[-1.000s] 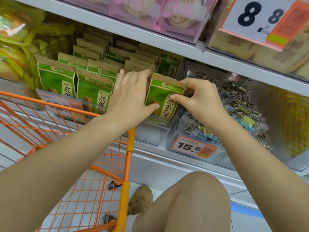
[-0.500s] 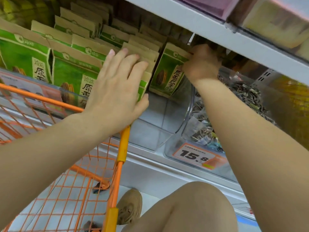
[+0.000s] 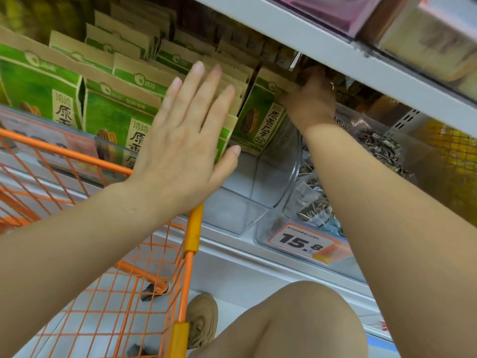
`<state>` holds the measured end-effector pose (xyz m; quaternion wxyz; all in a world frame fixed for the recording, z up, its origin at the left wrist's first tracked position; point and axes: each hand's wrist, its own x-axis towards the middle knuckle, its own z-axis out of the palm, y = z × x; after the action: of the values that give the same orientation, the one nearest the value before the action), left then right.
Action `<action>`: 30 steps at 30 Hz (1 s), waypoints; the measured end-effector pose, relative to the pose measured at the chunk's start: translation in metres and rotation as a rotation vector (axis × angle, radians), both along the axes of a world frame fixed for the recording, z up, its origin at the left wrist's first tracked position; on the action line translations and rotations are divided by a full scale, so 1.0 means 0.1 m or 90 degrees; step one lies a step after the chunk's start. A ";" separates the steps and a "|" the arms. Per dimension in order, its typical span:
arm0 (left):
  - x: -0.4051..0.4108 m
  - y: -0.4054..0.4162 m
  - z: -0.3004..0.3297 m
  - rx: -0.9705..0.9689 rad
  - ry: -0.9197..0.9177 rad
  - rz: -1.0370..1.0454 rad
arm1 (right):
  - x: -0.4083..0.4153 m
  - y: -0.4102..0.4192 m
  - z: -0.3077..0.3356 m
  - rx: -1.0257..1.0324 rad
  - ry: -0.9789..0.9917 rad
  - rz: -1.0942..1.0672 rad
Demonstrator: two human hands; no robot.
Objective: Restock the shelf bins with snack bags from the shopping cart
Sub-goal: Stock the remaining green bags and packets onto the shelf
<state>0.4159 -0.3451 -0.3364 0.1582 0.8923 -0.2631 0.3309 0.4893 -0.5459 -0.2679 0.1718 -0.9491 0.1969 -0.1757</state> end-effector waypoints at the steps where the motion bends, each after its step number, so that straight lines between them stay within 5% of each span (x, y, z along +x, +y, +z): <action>1: -0.03 0.02 0.01 0.007 -0.008 -0.003 | -0.06 0.04 0.01 0.005 0.004 0.009; 9: -0.38 0.51 0.13 0.089 -0.017 -0.050 | -0.82 0.48 0.25 -0.010 0.054 0.141; 15: -0.66 1.40 0.16 0.203 0.069 -0.070 | -1.67 0.92 0.19 -0.020 -0.017 0.303; 21: -0.85 2.09 0.12 0.284 0.180 -0.055 | -2.00 1.38 -0.03 -0.039 0.077 0.441; 30: -0.80 2.33 -0.10 0.216 0.284 -0.016 | -1.81 1.00 0.08 -0.135 -0.016 0.310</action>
<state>0.3359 -0.1125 -0.3464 0.0650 0.9535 -0.2845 0.0756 0.3080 -0.4458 -0.2598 0.1113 -0.9789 -0.0592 -0.1605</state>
